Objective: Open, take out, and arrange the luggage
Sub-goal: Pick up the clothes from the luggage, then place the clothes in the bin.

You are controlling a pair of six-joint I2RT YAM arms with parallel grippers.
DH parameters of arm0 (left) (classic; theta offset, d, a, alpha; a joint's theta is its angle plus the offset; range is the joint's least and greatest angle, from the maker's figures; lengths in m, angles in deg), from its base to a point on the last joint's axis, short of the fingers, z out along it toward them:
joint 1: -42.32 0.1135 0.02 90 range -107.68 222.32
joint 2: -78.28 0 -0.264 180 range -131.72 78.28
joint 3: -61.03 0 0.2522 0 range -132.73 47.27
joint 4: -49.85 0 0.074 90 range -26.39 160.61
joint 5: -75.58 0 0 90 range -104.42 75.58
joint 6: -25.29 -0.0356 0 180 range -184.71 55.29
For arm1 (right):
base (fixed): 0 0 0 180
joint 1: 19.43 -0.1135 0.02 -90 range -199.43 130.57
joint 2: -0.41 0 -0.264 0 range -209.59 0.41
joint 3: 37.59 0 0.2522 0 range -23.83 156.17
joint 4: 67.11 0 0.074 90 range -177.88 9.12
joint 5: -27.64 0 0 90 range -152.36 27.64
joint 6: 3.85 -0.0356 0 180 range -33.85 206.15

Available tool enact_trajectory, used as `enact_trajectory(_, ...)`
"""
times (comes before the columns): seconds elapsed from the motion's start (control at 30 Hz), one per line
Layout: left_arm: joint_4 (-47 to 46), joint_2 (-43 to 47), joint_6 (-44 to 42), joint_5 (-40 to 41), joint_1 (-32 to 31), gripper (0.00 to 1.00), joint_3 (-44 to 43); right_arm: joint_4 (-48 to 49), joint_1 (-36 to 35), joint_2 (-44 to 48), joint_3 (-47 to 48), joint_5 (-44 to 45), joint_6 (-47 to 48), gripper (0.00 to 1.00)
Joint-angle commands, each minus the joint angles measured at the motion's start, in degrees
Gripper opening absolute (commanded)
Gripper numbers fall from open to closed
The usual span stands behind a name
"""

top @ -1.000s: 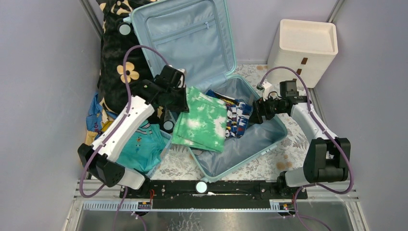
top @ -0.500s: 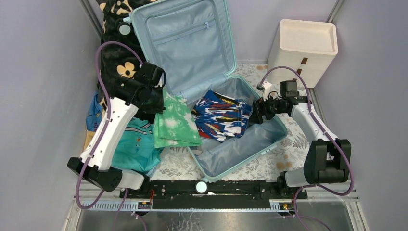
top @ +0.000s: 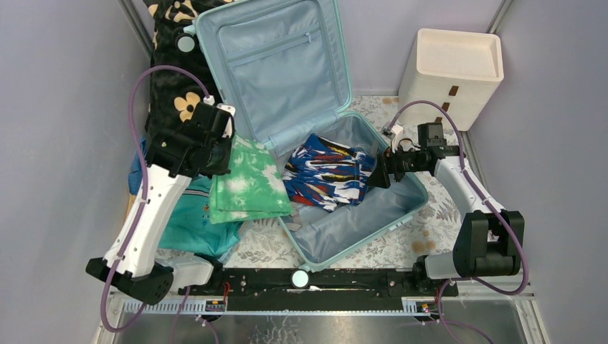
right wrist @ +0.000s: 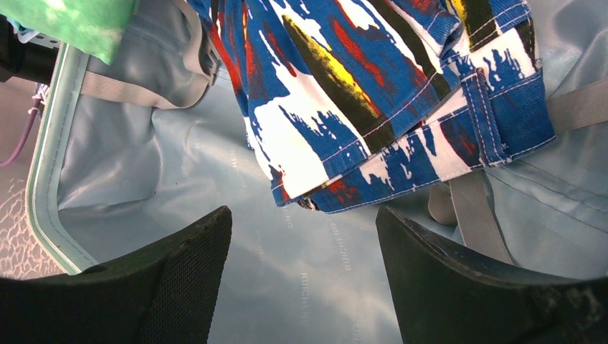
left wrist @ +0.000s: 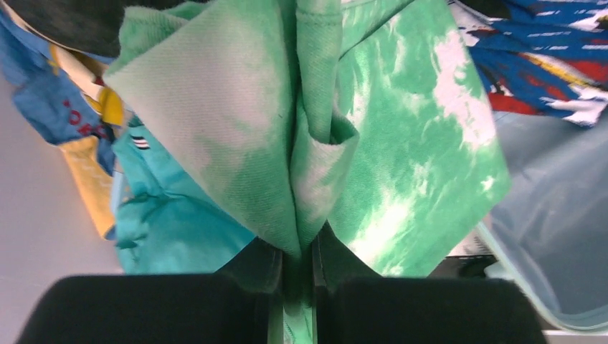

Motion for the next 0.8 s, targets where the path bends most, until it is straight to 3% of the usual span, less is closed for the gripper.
enact_trajectory(0.0,-3.2,3.3,-12.4,8.3,0.4,0.0,1.5,0.2,-0.1,1.0,-0.3,-3.1,0.5,0.81)
enact_trajectory(0.17,-2.0,5.2,-15.6,15.6,0.4,0.0,8.8,0.5,0.0,0.6,-0.8,-2.2,0.5,0.81)
enact_trajectory(0.4,-4.3,14.8,-28.1,11.5,0.4,0.0,14.3,1.1,-0.1,-0.1,-1.2,-1.2,0.3,0.81)
enact_trajectory(0.77,-2.8,21.3,-42.8,13.5,1.0,0.0,21.4,1.5,0.0,-0.8,-1.5,0.5,0.7,0.81)
